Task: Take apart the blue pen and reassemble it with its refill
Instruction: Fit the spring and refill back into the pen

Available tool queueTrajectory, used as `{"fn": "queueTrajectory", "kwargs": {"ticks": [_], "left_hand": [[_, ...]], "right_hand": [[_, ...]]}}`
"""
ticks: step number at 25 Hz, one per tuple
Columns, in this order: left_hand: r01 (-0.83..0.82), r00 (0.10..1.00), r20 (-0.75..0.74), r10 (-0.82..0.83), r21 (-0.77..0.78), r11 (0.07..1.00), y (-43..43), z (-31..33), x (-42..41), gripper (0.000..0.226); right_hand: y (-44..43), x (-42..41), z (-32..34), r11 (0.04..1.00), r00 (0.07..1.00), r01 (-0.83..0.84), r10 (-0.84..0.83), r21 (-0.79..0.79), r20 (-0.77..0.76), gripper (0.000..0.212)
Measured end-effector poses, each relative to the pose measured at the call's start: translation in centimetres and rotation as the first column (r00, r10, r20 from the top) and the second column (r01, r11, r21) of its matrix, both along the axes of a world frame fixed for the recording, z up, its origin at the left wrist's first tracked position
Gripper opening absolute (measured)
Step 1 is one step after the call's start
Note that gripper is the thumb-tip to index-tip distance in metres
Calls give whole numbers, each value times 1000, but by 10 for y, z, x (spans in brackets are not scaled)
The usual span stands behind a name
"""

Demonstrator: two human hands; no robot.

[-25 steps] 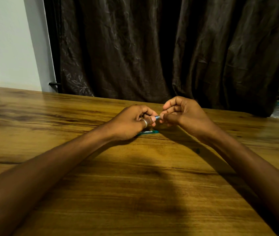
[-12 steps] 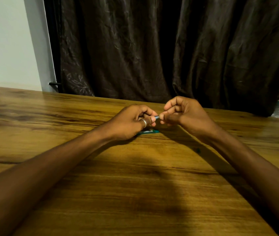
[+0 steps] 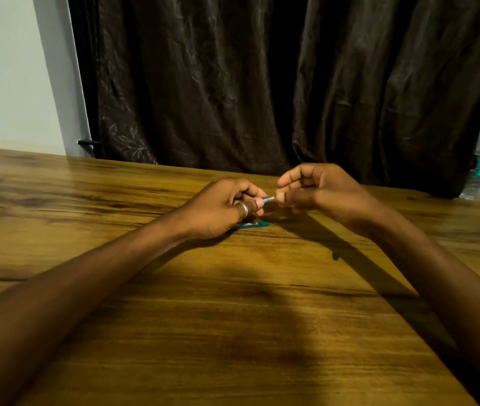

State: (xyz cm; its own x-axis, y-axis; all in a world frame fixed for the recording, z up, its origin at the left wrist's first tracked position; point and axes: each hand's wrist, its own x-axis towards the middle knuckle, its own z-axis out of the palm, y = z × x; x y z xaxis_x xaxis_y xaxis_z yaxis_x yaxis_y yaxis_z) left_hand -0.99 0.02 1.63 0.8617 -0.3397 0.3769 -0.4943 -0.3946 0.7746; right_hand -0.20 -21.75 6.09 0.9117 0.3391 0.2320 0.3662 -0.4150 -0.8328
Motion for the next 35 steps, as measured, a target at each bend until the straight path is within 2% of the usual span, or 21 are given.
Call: {"fn": "queueTrajectory", "kwargs": {"ticks": [1, 3, 6, 8, 10, 14, 18, 19, 22, 24, 28, 32, 35], "left_hand": [[-8, 1000, 2, 8, 6, 1000, 0, 0, 0, 17], [-23, 1000, -4, 23, 14, 1000, 0, -2, 1, 18], [-33, 999, -7, 33, 40, 999, -3, -6, -2, 19], [-51, 998, 31, 49, 77, 996, -6, -8, -4, 16], [-60, 997, 53, 56, 94, 994, -7, -9, -6, 14], [-54, 997, 57, 48, 111, 992, -8, -6, -9, 15], [-64, 996, 68, 56, 118, 991, -7, -5, -9, 17], [-59, 997, 63, 52, 110, 992, -6, -5, -9, 18], [-60, 997, 50, 56, 79, 995, -5, -6, -9, 19], [-70, 996, 56, 67, 60, 996, -3, -6, -7, 19], [-54, 998, 15, 54, -15, 998, -3, -9, -7, 19], [-67, 996, 50, 68, -27, 997, -7, -8, -6, 19], [-73, 996, 50, 76, -62, 995, -8, -7, -5, 20]], "right_hand": [[-6, -1, 6, 991, 1000, 12, -8, -131, 29, 24], [-23, -3, 17, 906, 997, 35, -4, -421, 74, 18], [-45, -14, 29, 754, 999, -21, -1, -656, -34, 15], [-51, -21, 28, 690, 996, -49, -17, -722, -84, 18], [-54, -28, 18, 671, 993, -70, -20, -738, -113, 22], [-56, -31, 1, 648, 999, 38, -21, -760, 32, 18], [-54, -22, -1, 654, 998, 42, 14, -755, 67, 10], [-50, -18, 0, 690, 996, 46, 22, -722, 85, 12], [-30, -3, 15, 890, 996, 15, 29, -455, 89, 15], [-13, 6, 27, 938, 993, -8, 49, -346, 110, 14], [4, 12, 13, 994, 991, -3, 18, -108, 133, 13], [0, 10, -6, 995, 999, 30, -32, 99, 25, 16], [4, 5, -13, 980, 999, 23, -17, 196, -35, 15]]}}
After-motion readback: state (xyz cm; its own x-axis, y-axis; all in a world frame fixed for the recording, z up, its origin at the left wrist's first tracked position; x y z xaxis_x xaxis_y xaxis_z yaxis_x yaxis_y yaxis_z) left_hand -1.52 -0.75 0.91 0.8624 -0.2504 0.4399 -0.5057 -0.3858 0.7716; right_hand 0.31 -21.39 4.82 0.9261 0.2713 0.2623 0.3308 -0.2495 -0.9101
